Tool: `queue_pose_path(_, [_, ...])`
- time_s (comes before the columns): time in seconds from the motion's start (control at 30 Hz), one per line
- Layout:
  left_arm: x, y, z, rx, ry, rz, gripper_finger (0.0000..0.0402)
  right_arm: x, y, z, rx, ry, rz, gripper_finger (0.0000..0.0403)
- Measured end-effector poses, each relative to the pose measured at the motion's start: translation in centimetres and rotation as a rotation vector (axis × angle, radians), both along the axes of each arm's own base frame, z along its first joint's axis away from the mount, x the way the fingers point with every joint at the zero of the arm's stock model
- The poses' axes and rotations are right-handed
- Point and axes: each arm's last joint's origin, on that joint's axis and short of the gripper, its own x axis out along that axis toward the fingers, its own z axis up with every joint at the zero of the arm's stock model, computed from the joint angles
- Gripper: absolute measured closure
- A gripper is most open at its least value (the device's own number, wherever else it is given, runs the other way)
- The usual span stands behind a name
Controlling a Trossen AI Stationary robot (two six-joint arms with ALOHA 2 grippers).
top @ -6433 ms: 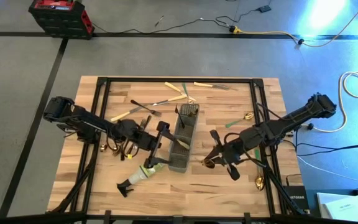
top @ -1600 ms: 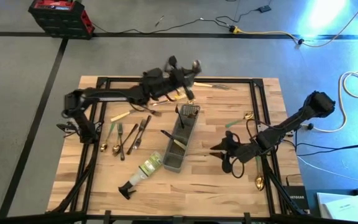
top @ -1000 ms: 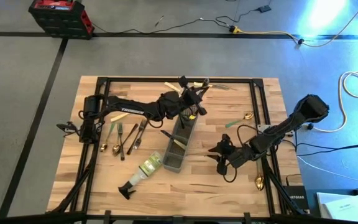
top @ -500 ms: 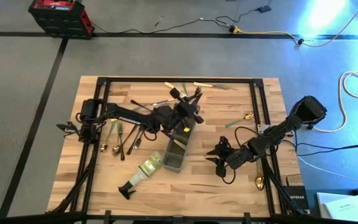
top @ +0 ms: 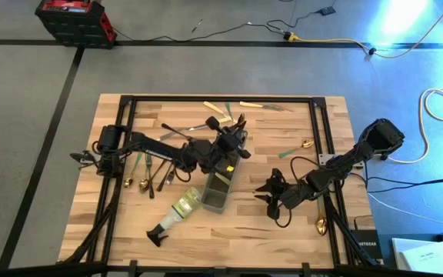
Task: Sort silverware
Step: Put the spoon into the silverware basket
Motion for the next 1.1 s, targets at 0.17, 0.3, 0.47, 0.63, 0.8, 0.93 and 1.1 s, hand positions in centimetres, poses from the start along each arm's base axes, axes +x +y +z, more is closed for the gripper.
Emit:
queue_pose_path(0.17, [0.1, 0.9, -0.2, -0.039, -0.020, 0.009, 0.0401, 0.0, 0.0, 0.0, 0.001, -0.001, 0.000, 0.0309])
queue_pose_path(0.3, [0.2, 1.6, -0.5, -0.070, -0.027, 0.013, 0.0400, 0.0, 0.0, 0.1, 0.004, -0.007, 0.000, 0.0309])
queue_pose_path(0.47, [0.2, 1.2, -0.8, -0.096, -0.026, -0.008, 0.0395, 0.0, 0.0, 0.1, 0.004, -0.007, 0.000, 0.0309])
queue_pose_path(0.63, [0.2, 1.0, -0.8, -0.110, -0.044, -0.017, 0.0394, 0.0, 0.0, 0.1, 0.004, -0.007, 0.000, 0.0309])
queue_pose_path(0.8, [0.3, 1.0, -0.8, -0.113, -0.045, -0.018, 0.0386, 0.1, 0.0, 0.1, 0.006, -0.009, 0.000, 0.0309])
queue_pose_path(0.93, [0.3, 0.8, -0.9, -0.123, -0.043, -0.024, 0.0358, 0.0, 0.1, 0.1, 0.021, -0.001, 0.018, 0.0309])
queue_pose_path(1.1, [0.3, 0.5, -0.9, -0.120, -0.041, -0.031, 0.0319, 0.0, 0.1, 0.1, 0.023, -0.001, 0.018, 0.0309])
